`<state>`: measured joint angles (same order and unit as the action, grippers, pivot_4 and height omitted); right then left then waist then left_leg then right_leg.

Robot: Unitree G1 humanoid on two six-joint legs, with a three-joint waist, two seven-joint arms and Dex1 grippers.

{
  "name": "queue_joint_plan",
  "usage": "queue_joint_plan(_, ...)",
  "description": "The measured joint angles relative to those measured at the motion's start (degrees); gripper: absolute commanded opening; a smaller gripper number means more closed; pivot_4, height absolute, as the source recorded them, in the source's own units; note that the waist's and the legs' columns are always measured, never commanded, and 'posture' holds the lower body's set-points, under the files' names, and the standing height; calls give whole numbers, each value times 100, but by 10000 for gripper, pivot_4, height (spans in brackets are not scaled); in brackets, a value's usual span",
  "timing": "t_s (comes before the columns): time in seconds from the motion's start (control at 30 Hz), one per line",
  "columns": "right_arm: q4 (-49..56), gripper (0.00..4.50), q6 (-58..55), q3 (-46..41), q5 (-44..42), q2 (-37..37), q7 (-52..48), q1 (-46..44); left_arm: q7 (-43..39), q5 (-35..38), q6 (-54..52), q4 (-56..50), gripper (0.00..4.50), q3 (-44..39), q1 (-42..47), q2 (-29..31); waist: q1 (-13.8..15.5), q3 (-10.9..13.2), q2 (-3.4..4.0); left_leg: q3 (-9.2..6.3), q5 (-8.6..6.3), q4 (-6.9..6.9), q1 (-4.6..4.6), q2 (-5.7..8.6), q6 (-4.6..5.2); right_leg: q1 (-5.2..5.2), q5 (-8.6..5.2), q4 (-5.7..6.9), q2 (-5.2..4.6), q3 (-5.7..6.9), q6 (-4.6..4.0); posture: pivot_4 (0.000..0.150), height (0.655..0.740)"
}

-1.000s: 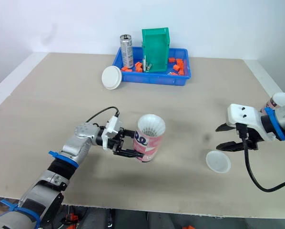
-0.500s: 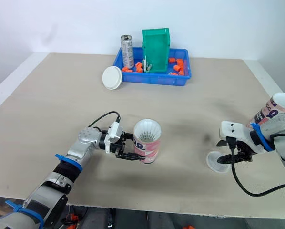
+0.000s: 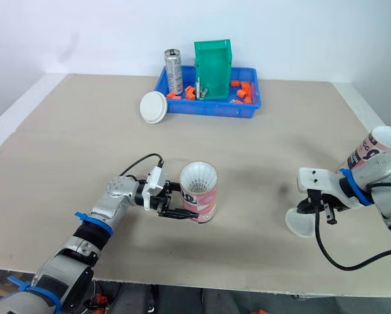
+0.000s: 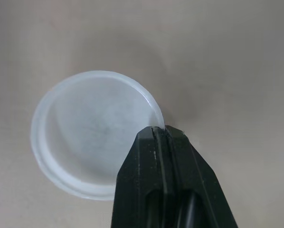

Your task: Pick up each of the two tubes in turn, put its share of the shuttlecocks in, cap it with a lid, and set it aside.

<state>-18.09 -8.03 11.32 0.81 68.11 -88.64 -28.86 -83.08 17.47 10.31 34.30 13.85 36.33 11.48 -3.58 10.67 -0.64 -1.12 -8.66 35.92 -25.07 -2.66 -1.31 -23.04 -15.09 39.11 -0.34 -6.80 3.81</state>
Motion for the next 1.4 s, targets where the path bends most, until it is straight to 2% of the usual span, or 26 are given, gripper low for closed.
queue_joint_plan(0.33, 1842, 446, -1039, -796, -1381, 0, -44, -1085, -146, -83, -73, 120, 30819, -1, 197, 39, -60, -3, 8, -1, 7, 0, -4, 3, -3, -4, 7, -5, -1, -5, -4, 1500, 7362)
queue_joint_plan(0.47, 2327, 446, -1506, -881, -1967, -165, -60, -2018, -251, -157, -143, 127, 30819, 28, 312, 81, -61, -2, 6, -2, 7, -9, -7, 2, -3, -12, 5, -6, 0, -5, -8, 1500, 7362)
queue_joint_plan(0.53, 2478, 446, -1680, -753, -2129, -486, -66, -2642, -315, -184, -138, 178, 30819, 37, 383, 112, -76, -3, 7, 1, 7, -14, -6, 1, -3, -16, 6, -6, -1, -5, -10, 1500, 7362)
queue_joint_plan(0.63, 2726, 446, -1603, -204, -1936, -884, -64, -3210, -376, -232, -135, 281, 30819, 56, 493, 98, -78, -3, 4, -3, 7, -15, -7, 0, -3, -18, 5, -5, 1, 0, -12, 1500, 7362)
queue_joint_plan(0.77, 2628, 446, -1311, 598, -1444, -1573, -54, -3529, -404, -238, -70, 382, 30819, 63, 564, 76, -77, -2, 1, 3, 8, -13, -19, 0, -2, -28, 7, -6, -2, -4, -11, 1500, 7362)
queue_joint_plan(0.9, 2516, 446, -973, 944, -1226, -1977, -107, -3889, -405, -239, -49, 406, 30819, 91, 586, 62, -58, -1, -1, -5, 8, -15, -22, 0, -2, -27, 6, -6, 0, 3, -8, 1500, 7362)
queue_joint_plan(1.4, 2466, 446, -397, 1326, -1377, -1891, -149, -4160, -374, -239, -72, 353, 30819, 90, 556, 77, -58, -1, -2, -6, 8, -15, -22, -2, -2, -28, 5, -5, 2, 4, -15, 1500, 7362)
